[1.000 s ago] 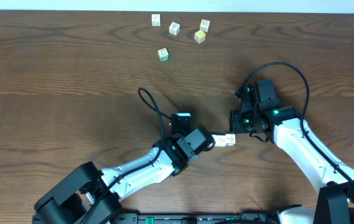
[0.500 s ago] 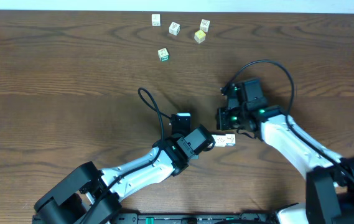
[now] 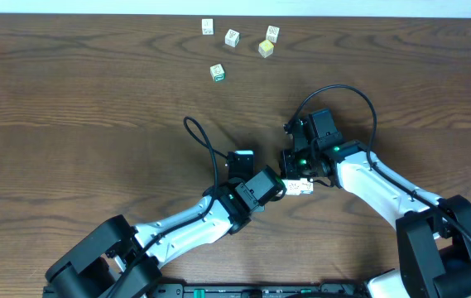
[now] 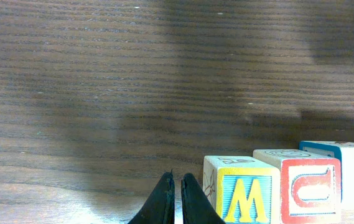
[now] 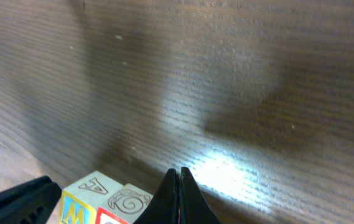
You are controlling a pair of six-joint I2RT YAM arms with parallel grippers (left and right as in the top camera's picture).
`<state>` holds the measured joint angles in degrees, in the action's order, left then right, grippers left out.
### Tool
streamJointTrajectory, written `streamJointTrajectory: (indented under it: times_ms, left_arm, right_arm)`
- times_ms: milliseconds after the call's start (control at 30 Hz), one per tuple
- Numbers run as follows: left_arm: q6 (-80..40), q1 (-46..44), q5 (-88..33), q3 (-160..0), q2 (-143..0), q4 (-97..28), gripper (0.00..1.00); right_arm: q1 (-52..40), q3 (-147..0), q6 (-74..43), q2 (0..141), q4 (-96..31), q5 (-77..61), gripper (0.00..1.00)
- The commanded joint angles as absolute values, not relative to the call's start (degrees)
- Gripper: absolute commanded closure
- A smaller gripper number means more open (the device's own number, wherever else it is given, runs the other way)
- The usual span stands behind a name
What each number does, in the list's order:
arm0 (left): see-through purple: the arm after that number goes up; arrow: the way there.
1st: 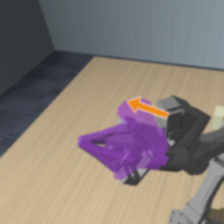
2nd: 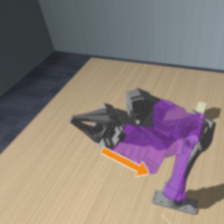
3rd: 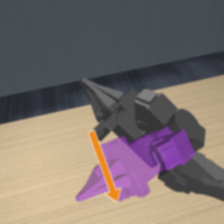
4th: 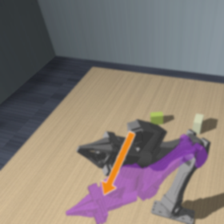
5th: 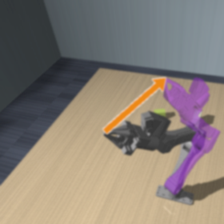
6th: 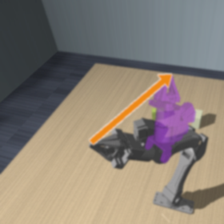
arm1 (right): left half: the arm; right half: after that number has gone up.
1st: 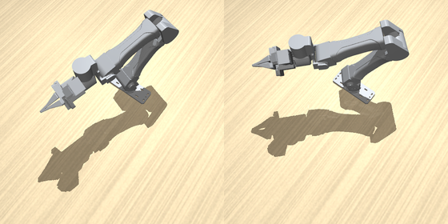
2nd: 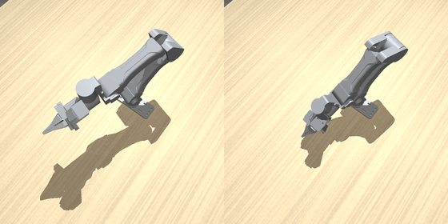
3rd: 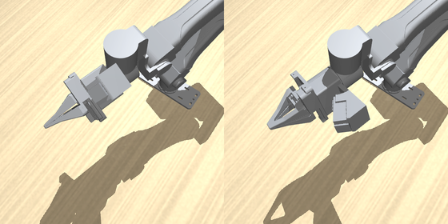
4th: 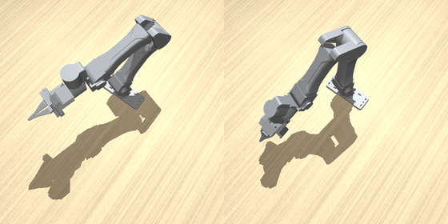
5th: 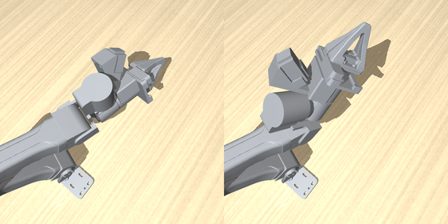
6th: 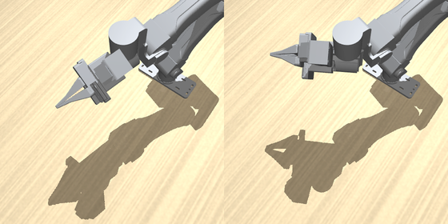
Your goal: Lift 5 blocks
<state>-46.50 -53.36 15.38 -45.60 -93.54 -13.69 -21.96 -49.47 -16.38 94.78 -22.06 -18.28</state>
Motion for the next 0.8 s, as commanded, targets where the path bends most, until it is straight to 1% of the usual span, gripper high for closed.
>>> streamJointTrajectory:
  times_ms: [0, 767]
  left_arm:
    - [-46.19, -53.43, 16.6, -45.32, -94.19, -14.04, 0.93]
    - [-46.19, -53.43, 16.62, -45.32, -94.19, -14.02, 0.92]
  right_arm:
    - [-22.57, -49.43, -17.15, 95.26, -22.87, -18.68, 0.99]
    - [-22.61, -49.43, -17.15, 95.26, -25.74, -18.7, 0.99]
